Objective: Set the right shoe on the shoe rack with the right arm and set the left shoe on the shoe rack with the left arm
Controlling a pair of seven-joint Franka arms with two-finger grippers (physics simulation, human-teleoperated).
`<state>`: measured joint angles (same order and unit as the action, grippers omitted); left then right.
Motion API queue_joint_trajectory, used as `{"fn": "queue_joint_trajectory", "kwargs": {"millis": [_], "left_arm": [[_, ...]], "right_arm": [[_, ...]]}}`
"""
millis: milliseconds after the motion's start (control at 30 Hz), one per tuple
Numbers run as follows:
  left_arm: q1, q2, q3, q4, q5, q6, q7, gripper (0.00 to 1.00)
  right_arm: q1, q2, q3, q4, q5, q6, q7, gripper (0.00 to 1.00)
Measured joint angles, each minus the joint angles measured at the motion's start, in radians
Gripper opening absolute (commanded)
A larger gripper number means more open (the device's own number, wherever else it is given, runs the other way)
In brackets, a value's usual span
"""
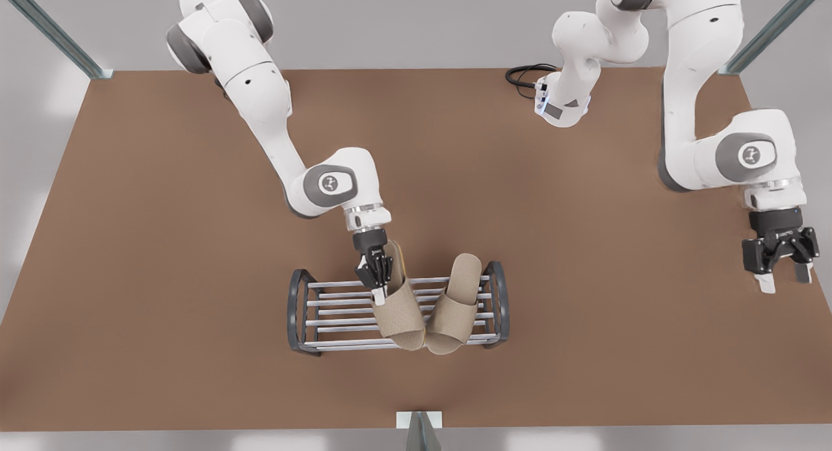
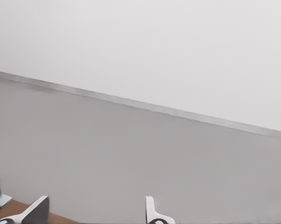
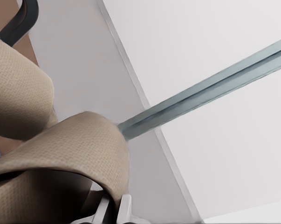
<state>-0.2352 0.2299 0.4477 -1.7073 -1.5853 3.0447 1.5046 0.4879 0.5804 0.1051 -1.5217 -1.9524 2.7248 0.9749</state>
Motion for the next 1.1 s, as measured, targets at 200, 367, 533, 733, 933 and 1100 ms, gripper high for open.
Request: {"fn": "queue_joint_trajectory", "kwargs": {"millis": [200,367,533,733,933,1100], "left_arm": [[0.060,0.014,-0.151,0.312,1.070,-0.838,-0.336,1.00],[0.058,0.044,-0.273,0.292,1.454,-1.313,-0.608,1.00],[0.061,0.058,-0.330,0.292,1.583,-1.570,-0.884,1.00],[0.062,-0.031,-0.347,0.223,1.579,-1.520,-1.194,1.00],[0.062,-0.147,-0.354,0.212,1.580,-1.457,-1.272,1.00],[0.057,-0.130,-0.347,0.223,1.586,-1.435,-1.316,1.00]], "right_arm": [[-0.002,0.007,-0.020,-0.016,0.001,-0.051,-0.004,0.21],[0.001,0.017,-0.020,-0.020,0.002,-0.086,0.019,1.00],[0.001,0.063,-0.021,-0.013,-0.006,-0.110,0.052,1.00],[-0.005,0.038,-0.021,-0.036,0.007,-0.113,0.056,1.00],[0.004,-0.021,-0.008,-0.138,0.006,-0.114,0.059,1.00],[0.005,-0.105,0.039,-0.215,0.006,-0.113,0.061,1.00]]}}
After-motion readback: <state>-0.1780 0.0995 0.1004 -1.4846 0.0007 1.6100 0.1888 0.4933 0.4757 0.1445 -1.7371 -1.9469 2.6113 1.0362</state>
